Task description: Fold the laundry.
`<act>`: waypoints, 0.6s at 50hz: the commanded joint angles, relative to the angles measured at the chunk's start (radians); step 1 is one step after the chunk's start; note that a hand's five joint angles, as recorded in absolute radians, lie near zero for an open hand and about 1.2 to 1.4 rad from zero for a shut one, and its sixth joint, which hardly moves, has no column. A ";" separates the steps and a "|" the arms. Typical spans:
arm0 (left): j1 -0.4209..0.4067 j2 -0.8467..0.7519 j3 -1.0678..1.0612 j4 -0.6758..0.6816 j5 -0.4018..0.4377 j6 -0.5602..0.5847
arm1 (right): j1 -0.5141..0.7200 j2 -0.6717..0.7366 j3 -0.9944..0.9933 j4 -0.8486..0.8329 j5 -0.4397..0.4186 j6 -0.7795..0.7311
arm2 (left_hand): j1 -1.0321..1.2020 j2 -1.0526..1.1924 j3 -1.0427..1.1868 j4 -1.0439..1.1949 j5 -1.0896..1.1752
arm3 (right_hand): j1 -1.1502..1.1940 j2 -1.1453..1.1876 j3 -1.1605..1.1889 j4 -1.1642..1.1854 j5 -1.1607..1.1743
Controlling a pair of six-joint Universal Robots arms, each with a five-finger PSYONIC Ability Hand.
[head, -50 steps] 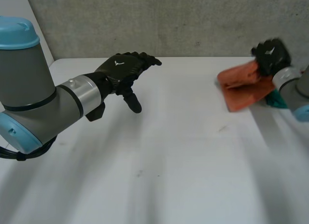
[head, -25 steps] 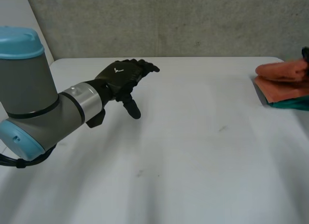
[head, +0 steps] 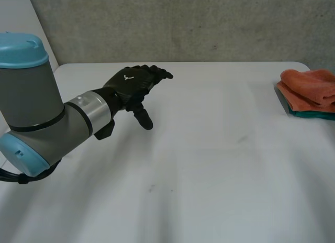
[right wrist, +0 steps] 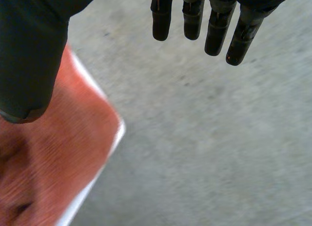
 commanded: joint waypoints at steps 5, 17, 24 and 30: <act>0.010 0.103 -0.002 0.022 -0.069 -0.071 | 0.134 -0.306 0.005 0.048 0.350 0.061 | 0.020 0.004 -0.002 0.003 -0.015 | -0.034 -0.048 -0.043 -0.062 -0.073; 0.070 0.258 -0.046 0.071 -0.345 -0.079 | 0.533 -0.492 0.198 0.119 0.416 0.366 | 0.008 -0.008 -0.014 -0.009 -0.027 | -0.034 -0.048 -0.043 -0.062 -0.073; 0.085 0.319 -0.149 0.068 -0.351 -0.067 | 0.666 -0.558 0.413 0.107 0.415 0.460 | 0.005 -0.011 -0.016 -0.012 -0.030 | -0.034 -0.048 -0.043 -0.062 -0.073; 0.092 0.336 -0.225 0.076 -0.351 -0.065 | 0.717 -0.569 0.561 0.072 0.419 0.460 | 0.000 -0.017 -0.022 -0.017 -0.035 | -0.034 -0.048 -0.043 -0.062 -0.073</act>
